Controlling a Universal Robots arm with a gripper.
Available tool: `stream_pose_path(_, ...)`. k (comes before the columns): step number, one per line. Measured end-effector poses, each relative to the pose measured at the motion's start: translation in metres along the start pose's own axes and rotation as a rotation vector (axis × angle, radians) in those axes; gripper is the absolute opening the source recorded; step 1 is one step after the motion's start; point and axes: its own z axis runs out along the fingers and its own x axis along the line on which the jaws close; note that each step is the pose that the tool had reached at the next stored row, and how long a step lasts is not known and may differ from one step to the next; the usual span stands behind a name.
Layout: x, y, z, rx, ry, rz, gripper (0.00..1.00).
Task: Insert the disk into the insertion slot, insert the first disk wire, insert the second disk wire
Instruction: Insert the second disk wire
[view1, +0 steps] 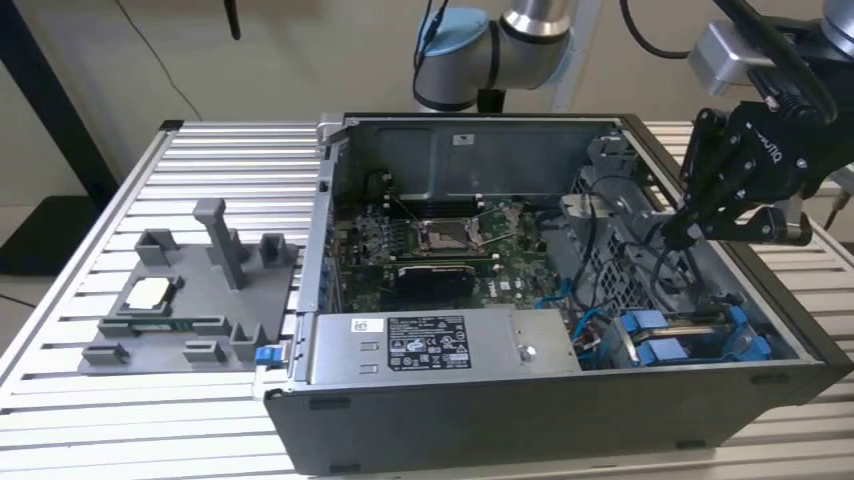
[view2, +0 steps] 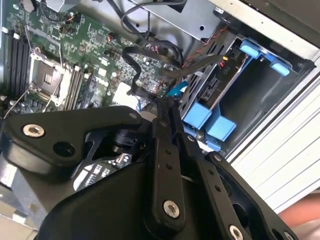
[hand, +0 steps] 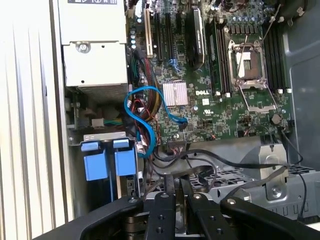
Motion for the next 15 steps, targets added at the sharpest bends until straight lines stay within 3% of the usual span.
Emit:
stream_pose_path(6,0.0005,0.0003,0.0027,0.0044,0.0408,0.004,0.16)
stream_pose_path(15,0.0009,0.0002,0.0050,0.0141,0.1315,0.013,0.16)
